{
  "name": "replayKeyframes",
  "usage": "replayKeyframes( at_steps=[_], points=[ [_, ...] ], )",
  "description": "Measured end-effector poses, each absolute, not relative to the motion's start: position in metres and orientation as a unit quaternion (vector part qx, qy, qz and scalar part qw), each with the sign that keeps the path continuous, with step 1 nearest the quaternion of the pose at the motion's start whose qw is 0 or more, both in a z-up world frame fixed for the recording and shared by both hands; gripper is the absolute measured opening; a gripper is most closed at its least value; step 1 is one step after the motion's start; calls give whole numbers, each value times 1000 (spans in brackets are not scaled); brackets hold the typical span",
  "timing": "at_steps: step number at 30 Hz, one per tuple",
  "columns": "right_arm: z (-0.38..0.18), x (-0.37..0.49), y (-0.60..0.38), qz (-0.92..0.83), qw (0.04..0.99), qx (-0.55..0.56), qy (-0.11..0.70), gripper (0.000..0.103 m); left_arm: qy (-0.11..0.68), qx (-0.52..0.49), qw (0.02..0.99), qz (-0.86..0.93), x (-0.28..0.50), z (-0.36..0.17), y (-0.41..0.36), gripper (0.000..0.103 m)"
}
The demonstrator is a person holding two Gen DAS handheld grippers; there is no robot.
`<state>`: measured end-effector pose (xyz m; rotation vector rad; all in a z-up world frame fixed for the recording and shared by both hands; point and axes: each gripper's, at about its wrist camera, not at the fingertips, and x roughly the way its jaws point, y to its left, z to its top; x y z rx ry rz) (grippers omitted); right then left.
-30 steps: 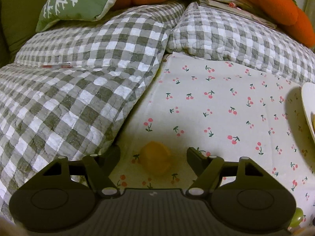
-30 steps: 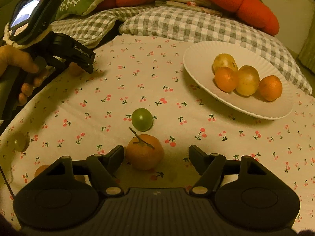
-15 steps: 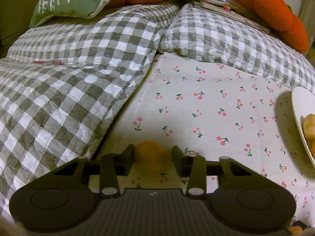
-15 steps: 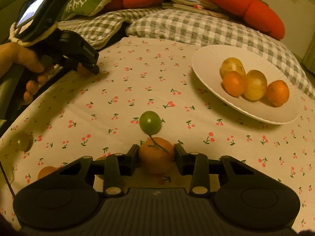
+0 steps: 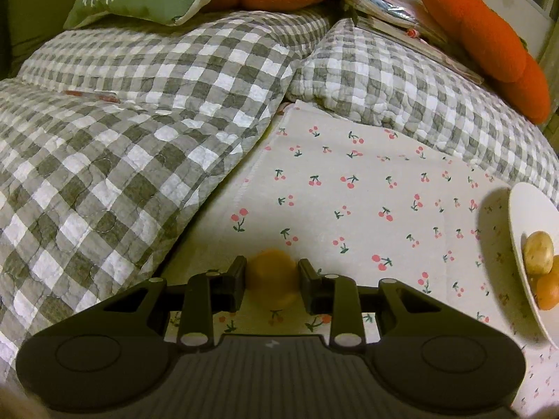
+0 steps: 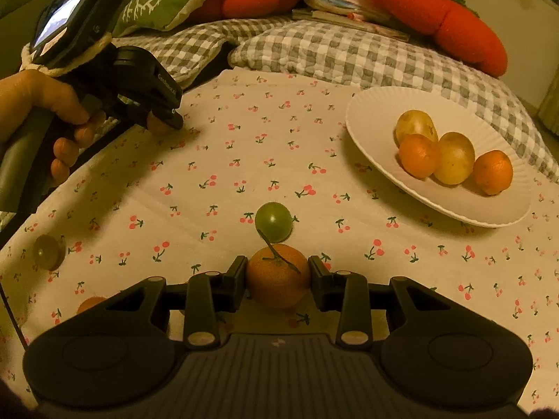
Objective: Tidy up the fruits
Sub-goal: 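Grasp a small tangerine with the left tool while the right tool grasps a tangerine, then carry both tangerines onto the white plate and open both tools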
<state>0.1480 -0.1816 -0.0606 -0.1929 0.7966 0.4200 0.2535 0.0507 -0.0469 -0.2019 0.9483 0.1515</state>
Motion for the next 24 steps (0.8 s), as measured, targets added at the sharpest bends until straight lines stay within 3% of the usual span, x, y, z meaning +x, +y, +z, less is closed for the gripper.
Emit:
replayKeyframes(
  at_steps=[24],
  points=[
    [-24,159,-206,189,916,-33,352,34,399,-126,908,4,240,-1,5,17]
  ],
)
